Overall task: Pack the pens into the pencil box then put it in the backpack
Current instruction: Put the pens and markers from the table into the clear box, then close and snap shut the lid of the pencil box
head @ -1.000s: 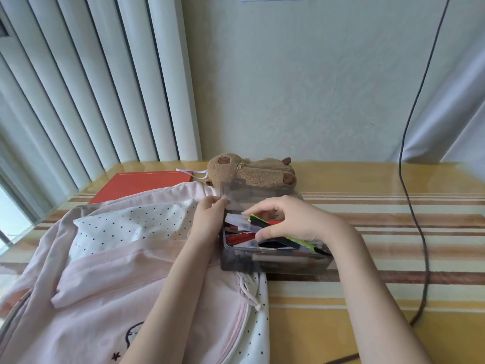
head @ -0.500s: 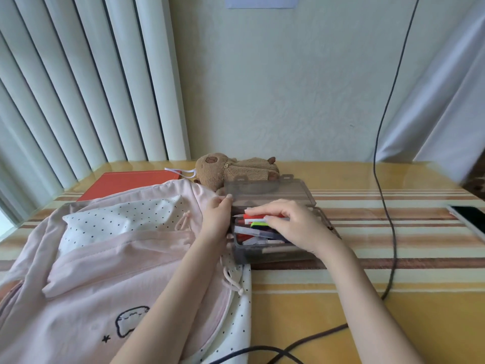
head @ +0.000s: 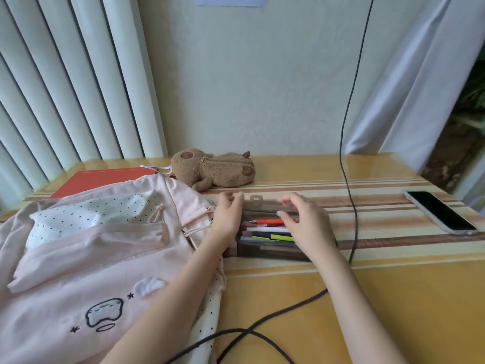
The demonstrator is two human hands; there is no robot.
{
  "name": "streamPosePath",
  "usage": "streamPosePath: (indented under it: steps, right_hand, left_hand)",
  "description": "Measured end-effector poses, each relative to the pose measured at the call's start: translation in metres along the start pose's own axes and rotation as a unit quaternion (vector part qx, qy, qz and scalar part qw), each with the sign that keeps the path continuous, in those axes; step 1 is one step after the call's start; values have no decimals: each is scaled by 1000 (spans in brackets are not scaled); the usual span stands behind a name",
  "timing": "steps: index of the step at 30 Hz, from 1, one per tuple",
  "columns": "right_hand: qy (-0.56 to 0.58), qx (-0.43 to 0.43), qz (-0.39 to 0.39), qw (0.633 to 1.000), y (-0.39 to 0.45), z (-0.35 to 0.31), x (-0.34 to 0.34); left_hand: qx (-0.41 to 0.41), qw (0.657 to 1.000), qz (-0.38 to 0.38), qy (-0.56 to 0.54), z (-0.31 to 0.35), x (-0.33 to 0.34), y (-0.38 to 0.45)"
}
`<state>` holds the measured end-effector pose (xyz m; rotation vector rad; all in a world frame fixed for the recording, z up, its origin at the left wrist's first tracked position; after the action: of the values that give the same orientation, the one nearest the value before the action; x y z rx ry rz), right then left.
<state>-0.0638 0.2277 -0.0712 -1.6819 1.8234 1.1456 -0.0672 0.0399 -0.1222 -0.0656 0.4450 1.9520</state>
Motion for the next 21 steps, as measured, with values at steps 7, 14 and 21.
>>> streamPosePath:
  steps: [7,14,21]
  right_hand:
    - [-222,43,-136,965,-5,21,32]
    - [-114,55,35,991,-27,24,2]
    - [-216,55,-17,975,-25,23,8]
  left_hand:
    - [270,902,-263,212,47,50,-29]
    - [310,889,-177,285,58,44,-25]
    - [307,850,-360,229,51,57,-43]
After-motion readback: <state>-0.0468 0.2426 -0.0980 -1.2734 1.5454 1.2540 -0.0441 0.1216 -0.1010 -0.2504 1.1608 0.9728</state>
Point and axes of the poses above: each hand's wrist, its own y-axis towards the middle knuckle, its own x-axis out of the palm, z = x × y, the point moved 9 cm from there along y, towards the middle knuckle, and after that the axes turned 14 degrees about x, right-handed, at the moved point
